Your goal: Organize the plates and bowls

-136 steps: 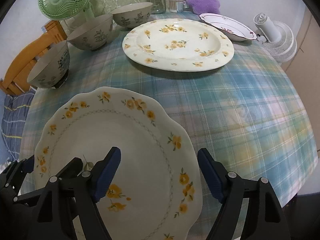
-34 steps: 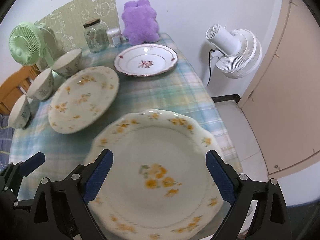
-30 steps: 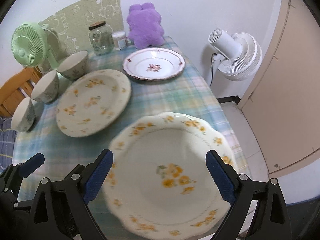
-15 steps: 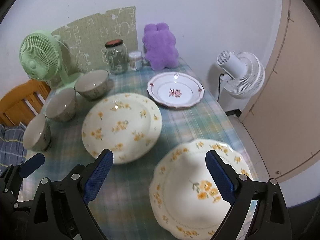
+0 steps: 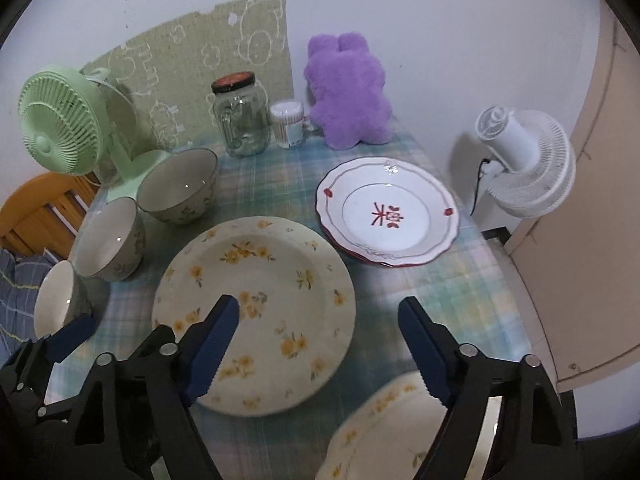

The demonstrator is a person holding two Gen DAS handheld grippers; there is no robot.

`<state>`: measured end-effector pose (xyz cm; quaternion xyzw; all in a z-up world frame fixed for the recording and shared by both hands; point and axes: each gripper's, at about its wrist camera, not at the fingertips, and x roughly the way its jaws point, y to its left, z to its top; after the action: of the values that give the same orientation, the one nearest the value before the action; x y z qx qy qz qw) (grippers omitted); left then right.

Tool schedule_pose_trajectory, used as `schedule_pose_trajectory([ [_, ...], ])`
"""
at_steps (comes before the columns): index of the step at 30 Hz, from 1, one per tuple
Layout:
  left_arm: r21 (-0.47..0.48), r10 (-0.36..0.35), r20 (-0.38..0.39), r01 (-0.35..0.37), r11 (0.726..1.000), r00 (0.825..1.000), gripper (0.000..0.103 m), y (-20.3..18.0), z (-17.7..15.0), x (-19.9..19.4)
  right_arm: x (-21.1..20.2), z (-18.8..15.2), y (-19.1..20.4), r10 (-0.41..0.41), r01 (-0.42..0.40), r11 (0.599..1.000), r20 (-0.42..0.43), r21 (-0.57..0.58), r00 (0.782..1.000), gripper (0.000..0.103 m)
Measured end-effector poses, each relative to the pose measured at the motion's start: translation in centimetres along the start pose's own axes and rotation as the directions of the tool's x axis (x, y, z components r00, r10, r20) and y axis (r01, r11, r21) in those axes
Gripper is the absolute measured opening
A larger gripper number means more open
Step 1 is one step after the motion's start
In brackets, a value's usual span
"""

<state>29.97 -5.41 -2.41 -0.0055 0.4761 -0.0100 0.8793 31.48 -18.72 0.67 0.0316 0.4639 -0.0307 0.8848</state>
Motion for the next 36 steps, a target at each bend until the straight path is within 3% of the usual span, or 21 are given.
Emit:
schedule_pose_trajectory([
  [10, -0.001, 0.040, -0.087, -0.040, 0.999, 0.995, 0.075, -0.2, 0.6, 6.3, 7.5, 0.5, -0.5, 0.031, -0.030, 0.999, -0.115, 0.014, 0.993, 0.073],
  [18, -0.006, 0.045, -0.131, -0.046, 0.999, 0.990, 0.070, 0.1, 0.7, 9.0, 10.9, 0.3, -0.5, 0.023, -0.024, 1.000, -0.159, -0.004, 0.987, 0.067],
  [25, -0.034, 0.041, -0.141, -0.047, 0.998, 0.989, 0.064, 0.4, 0.9, 9.3, 11.8, 0.3, -0.1, -0.024, 0.017, 0.999, -0.176, -0.043, 0.984, 0.058],
  [36, -0.035, 0.059, -0.173, -0.066, 0.997, 0.983, 0.064, 2.2, -1.7, 7.4, 10.2, -1.9, 1.4, -0.021, 0.010, 0.999, -0.228, -0.049, 0.974, 0.058],
])
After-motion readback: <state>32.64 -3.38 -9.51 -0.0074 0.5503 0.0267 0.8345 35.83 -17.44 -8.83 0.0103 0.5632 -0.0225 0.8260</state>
